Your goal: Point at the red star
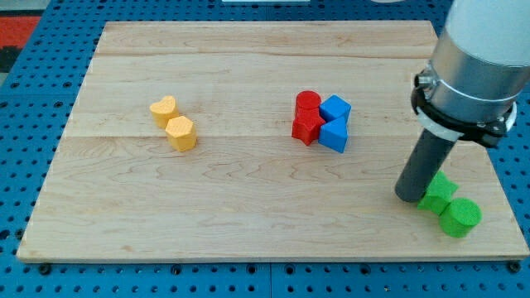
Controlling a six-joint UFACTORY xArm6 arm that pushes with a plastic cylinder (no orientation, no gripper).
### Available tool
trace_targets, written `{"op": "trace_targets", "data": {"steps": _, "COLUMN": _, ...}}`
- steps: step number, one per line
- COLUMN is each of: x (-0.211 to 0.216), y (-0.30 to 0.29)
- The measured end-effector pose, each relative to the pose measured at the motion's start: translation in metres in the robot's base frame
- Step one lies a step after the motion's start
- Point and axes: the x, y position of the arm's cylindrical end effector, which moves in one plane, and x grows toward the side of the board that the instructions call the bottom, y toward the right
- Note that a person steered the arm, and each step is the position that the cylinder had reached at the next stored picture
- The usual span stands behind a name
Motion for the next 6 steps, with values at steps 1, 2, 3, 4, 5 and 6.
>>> {"op": "trace_targets", "data": {"steps": 1, "x": -0.023, "y": -0.010}}
{"op": "trace_targets", "data": {"steps": 2, "x": -0.053, "y": -0.028}}
{"op": "trace_targets", "data": {"steps": 3, "x": -0.054, "y": -0.036}}
{"op": "trace_targets", "data": {"steps": 4, "x": -0.054, "y": -0.037}}
{"op": "trace_targets", "data": {"steps": 5, "x": -0.056, "y": -0.081}}
{"op": "trace_targets", "data": {"steps": 6, "x": -0.058, "y": -0.116}}
